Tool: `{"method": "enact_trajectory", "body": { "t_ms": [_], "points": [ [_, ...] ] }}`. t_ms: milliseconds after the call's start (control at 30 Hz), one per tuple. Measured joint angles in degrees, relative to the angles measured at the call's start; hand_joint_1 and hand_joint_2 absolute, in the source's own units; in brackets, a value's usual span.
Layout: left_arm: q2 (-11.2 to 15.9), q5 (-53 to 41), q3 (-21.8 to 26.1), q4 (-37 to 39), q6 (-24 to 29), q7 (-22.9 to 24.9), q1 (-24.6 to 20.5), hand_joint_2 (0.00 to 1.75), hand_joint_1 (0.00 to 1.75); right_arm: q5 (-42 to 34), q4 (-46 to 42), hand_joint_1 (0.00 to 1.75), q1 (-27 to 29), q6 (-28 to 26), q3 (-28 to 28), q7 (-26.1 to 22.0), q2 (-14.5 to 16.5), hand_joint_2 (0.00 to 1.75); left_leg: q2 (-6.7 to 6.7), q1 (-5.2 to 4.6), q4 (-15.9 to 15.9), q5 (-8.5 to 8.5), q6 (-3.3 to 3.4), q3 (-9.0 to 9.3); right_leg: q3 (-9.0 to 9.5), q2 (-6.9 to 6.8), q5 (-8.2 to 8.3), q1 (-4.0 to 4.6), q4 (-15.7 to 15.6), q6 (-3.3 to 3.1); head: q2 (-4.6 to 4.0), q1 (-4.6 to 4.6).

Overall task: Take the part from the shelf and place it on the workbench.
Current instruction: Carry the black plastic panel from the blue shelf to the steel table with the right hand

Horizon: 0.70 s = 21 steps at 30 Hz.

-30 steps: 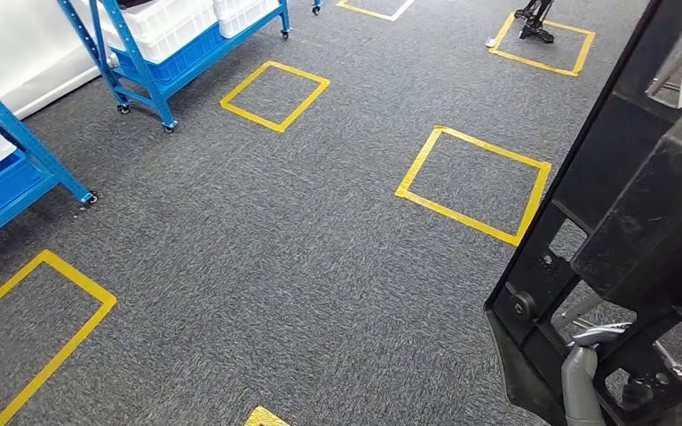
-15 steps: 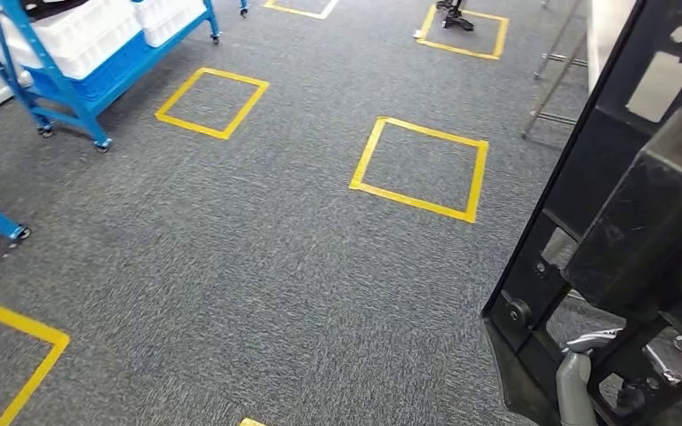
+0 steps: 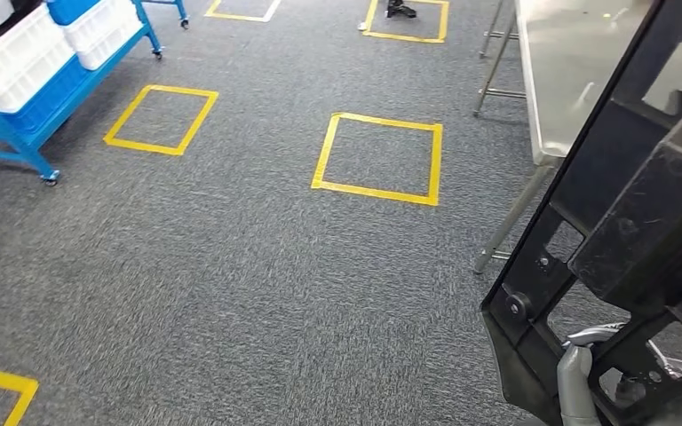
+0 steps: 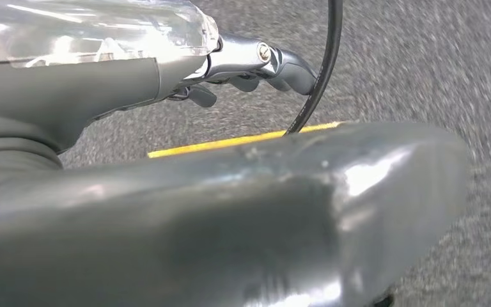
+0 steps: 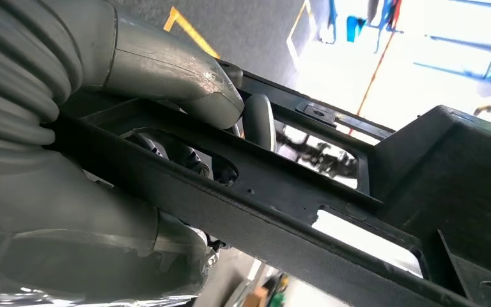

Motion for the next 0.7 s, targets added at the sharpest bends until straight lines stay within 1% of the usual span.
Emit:
{"method": "enact_trajectory", "body": {
  "t_ms": [33, 67, 100, 133, 167, 200, 233, 267, 300, 333, 367, 400, 433, 467, 500, 533, 567, 600, 633, 667, 700],
  "points": [
    [0.0, -0.1, 0.0, 0.3, -0.2, -0.2, -0.1, 0.00, 0.00, 0.0, 0.2, 1.75, 0.0, -0.2, 0.1, 0.1, 0.0, 1.75, -0.19, 0.15, -2.0, 1.88, -0.06, 0.72, 0.04, 0.77, -0.05, -0.02, 0.1, 0.08, 0.00, 0.01],
    [0.0, -0.2, 0.0, 0.6, -0.4, -0.3, -0.2, 0.00, 0.00, 0.0, 0.3, 1.75, 0.0, -0.4, 0.3, 0.2, 0.0, 1.75, -1.03, 0.38, -5.7, 4.22, -0.10, 2.14, 0.05, 1.55, -0.15, -0.07, 0.4, 0.23, 0.00, -0.01],
    [0.0, -0.3, 0.0, 0.8, -0.5, -0.4, -0.3, 0.00, 0.00, 0.0, 0.4, 1.75, -0.1, -0.6, 0.4, 0.3, 0.0, 1.75, -2.57, 0.58, -9.1, 5.87, -0.09, 3.54, -0.04, 2.27, -0.29, -0.05, 0.7, 0.47, 0.00, 0.01],
    [0.0, -0.4, 0.0, 1.1, -0.6, -0.5, -0.4, 0.00, 0.00, -0.1, 0.5, 1.75, -0.2, -0.7, 0.6, 0.3, -0.1, 1.75, -4.02, 0.74, -11.8, 6.85, 0.04, 4.59, -0.31, 2.97, -0.41, -0.07, 1.1, 0.79, 0.01, 0.03],
    [0.0, -0.5, 0.1, 1.3, -0.6, -0.5, -0.4, 0.00, 0.00, -0.1, 0.6, 1.75, -0.3, -0.9, 0.7, 0.4, -0.1, 1.75, -5.16, 0.77, -13.4, 7.14, 0.24, 5.13, -0.64, 3.58, -0.46, -0.11, 1.4, 1.15, 0.01, 0.06],
    [0.0, -0.6, 0.1, 1.4, -0.7, -0.5, -0.5, 0.00, 0.00, -0.1, 0.6, 1.75, -0.4, -1.0, 0.8, 0.4, -0.1, 1.75, -5.52, 0.64, -13.7, 6.89, 0.57, 5.24, -0.96, 4.21, -0.40, -0.19, 1.5, 1.55, 0.01, 0.04],
    [0.0, -0.7, 0.2, 1.5, -0.7, -0.6, -0.5, 0.00, 0.00, -0.1, 0.6, 1.75, -0.4, -1.1, 0.8, 0.4, -0.1, 1.75, -4.98, 0.52, -13.9, 6.98, 1.00, 5.31, -1.27, 4.88, -0.23, -0.34, 1.5, 1.94, 0.01, 0.04],
    [0.0, -0.7, 0.2, 1.6, -0.8, -0.6, -0.6, 0.00, 0.00, -0.1, 0.6, 1.75, -0.4, -1.1, 0.9, 0.5, -0.2, 1.75, -4.28, 0.46, -14.2, 7.19, 1.45, 5.39, -1.47, 4.91, -0.20, -0.46, 1.6, 2.25, 0.01, 0.02],
    [0.0, -0.8, 0.2, 1.6, -0.9, -0.5, -0.7, 0.00, 0.00, -0.1, 0.7, 1.75, -0.4, -1.2, 0.9, 0.5, -0.2, 1.75, -3.55, 0.45, -14.4, 7.42, 1.90, 5.50, -1.86, 4.02, -0.61, -0.45, 2.2, 2.49, 0.01, 0.07],
    [0.0, -0.8, 0.2, 1.7, -1.0, -0.5, -0.8, 0.00, 0.00, 0.0, 0.7, 1.75, -0.4, -1.3, 1.0, 0.5, -0.3, 1.75, -2.73, 0.48, -14.7, 7.64, 2.28, 5.55, -2.71, 2.53, -1.64, -0.38, 3.9, 2.65, 0.01, 0.23],
    [0.0, -0.9, 0.2, 1.7, -1.1, -0.5, -0.8, 0.00, 0.00, 0.0, 0.7, 1.75, -0.5, -1.3, 1.1, 0.5, -0.3, 1.75, -1.89, 0.45, -14.9, 7.76, 2.54, 5.55, -3.98, 0.72, -3.24, -0.32, 6.5, 2.76, 0.01, 0.33],
    [0.0, -0.9, 0.3, 1.8, -1.2, -0.5, -0.8, 0.00, 0.00, 0.0, 0.7, 1.75, -0.5, -1.4, 1.2, 0.5, -0.4, 1.75, -1.06, 0.31, -14.9, 7.76, 2.68, 5.52, -5.64, -0.69, -5.06, -0.27, 9.9, 2.89, 0.01, 0.46],
    [0.0, -1.0, 0.3, 1.9, -1.3, -0.5, -0.8, 0.00, 0.00, 0.1, 0.8, 1.75, -0.6, -1.6, 1.4, 0.4, -0.5, 1.75, -0.18, 0.16, -14.9, 7.71, 2.78, 5.46, -7.30, -1.33, -6.57, -0.33, 13.3, 3.02, 0.01, 0.50],
    [0.0, -1.1, 0.4, 2.0, -1.3, -0.5, -0.9, 0.00, 0.00, 0.1, 0.9, 1.75, -0.6, -1.8, 1.5, 0.4, -0.6, 1.75, 0.64, 0.03, -14.9, 7.64, 2.84, 5.41, -8.42, -1.61, -7.30, -0.39, 15.7, 3.10, 0.01, 0.50],
    [0.0, -1.2, 0.4, 2.2, -1.4, -0.5, -0.9, 0.00, 0.00, 0.2, 1.0, 1.75, -0.6, -2.1, 1.6, 0.4, -0.7, 1.75, 1.46, -0.07, -14.9, 7.54, 2.88, 5.40, -8.58, -1.78, -6.97, -0.42, 16.2, 3.12, 0.00, 0.51],
    [0.0, -1.4, 0.4, 2.3, -1.5, -0.5, -0.9, 0.00, 0.00, 0.3, 1.1, 1.75, -0.6, -2.3, 1.8, 0.4, -0.8, 1.75, 2.20, -0.14, -14.9, 7.43, 2.89, 5.44, -7.67, -2.02, -5.72, -0.41, 14.7, 3.06, 0.00, 0.51],
    [0.0, -1.4, 0.5, 2.4, -1.5, -0.6, -1.0, 0.00, 0.00, 0.5, 1.2, 1.75, -0.6, -2.6, 1.9, 0.4, -1.0, 1.75, 2.83, -0.20, -14.9, 7.30, 2.84, 5.58, -5.74, -2.57, -3.89, -0.35, 11.4, 2.91, 0.00, 0.52],
    [0.0, -1.5, 0.5, 2.5, -1.6, -0.6, -1.0, 0.00, 0.00, 0.6, 1.2, 1.75, -0.6, -2.9, 2.1, 0.4, -1.1, 1.75, 3.40, -0.30, -14.9, 7.14, 2.72, 5.79, -3.51, -3.74, -2.43, -0.14, 7.4, 2.61, 0.00, 0.51],
    [0.0, -1.5, 0.4, 2.6, -1.7, -0.7, -1.1, 0.00, 0.00, 0.7, 1.2, 1.75, -0.6, -3.1, 2.2, 0.3, -1.2, 1.75, 3.83, -0.42, -14.9, 6.98, 2.51, 5.98, -1.73, -4.67, -1.41, 0.12, 4.2, 2.28, 0.00, 0.50],
    [0.0, -1.5, 0.4, 2.6, -1.7, -0.9, -1.2, 0.00, 0.00, 0.7, 1.2, 1.75, -0.6, -3.3, 2.4, 0.3, -1.4, 1.75, 4.23, -0.50, -14.9, 6.85, 2.26, 6.15, -0.64, -5.35, -0.97, 0.40, 2.1, 1.94, 0.00, 0.49],
    [0.0, -1.5, 0.4, 2.7, -1.7, -1.0, -1.2, 0.00, 0.00, 0.7, 1.2, 1.75, -0.7, -3.4, 2.5, 0.3, -1.5, 1.75, 4.62, -0.54, -14.9, 6.75, 2.01, 6.31, -0.33, -5.57, -1.02, 0.65, 1.4, 1.65, 0.00, 0.48]
  ]
}}
